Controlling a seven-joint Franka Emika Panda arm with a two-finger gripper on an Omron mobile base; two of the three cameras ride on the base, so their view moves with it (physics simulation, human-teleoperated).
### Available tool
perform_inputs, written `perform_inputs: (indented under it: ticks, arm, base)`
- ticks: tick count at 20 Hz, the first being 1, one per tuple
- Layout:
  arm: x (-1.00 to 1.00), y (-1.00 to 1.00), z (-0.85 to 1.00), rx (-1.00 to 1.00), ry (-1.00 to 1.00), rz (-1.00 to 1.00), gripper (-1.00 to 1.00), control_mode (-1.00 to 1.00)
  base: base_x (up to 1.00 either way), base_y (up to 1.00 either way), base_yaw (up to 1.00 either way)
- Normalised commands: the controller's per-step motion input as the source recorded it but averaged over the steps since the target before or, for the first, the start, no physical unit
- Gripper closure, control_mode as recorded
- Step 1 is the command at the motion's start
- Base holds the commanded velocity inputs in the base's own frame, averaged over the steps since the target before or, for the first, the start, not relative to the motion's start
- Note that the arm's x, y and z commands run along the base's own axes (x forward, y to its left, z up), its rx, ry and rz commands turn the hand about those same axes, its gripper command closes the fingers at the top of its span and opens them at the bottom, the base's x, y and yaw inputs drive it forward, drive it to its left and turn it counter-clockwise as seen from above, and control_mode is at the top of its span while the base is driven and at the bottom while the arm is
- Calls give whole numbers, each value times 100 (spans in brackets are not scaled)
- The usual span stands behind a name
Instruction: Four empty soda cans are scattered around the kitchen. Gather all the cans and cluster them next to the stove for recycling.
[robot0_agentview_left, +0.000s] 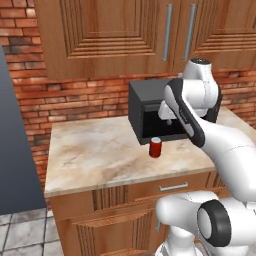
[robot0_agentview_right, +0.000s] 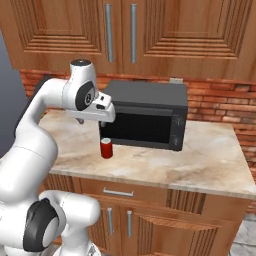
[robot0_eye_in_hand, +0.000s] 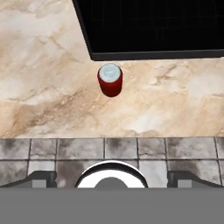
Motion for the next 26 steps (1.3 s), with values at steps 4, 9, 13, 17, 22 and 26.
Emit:
perform_inputs:
  ticks: [4, 9, 13, 17, 22, 26]
  arm:
    - [-1, -7, -49, 0, -1, 0, -100, -100]
    - [-1, 0, -53, 0, -1, 0, -100, -100]
    - [16, 11, -43, 0, 4, 0, -100, -100]
    - [28, 13, -34, -3, 8, 0, -100, -100]
    - [28, 5, -22, -2, 3, 0, -100, -100]
    - [32, 8, -24, -3, 3, 0, -100, -100]
  base:
    - [0, 0, 0]
    - [0, 0, 0]
    - [0, 0, 0]
    - [0, 0, 0]
    - [0, 0, 0]
    - [0, 0, 0]
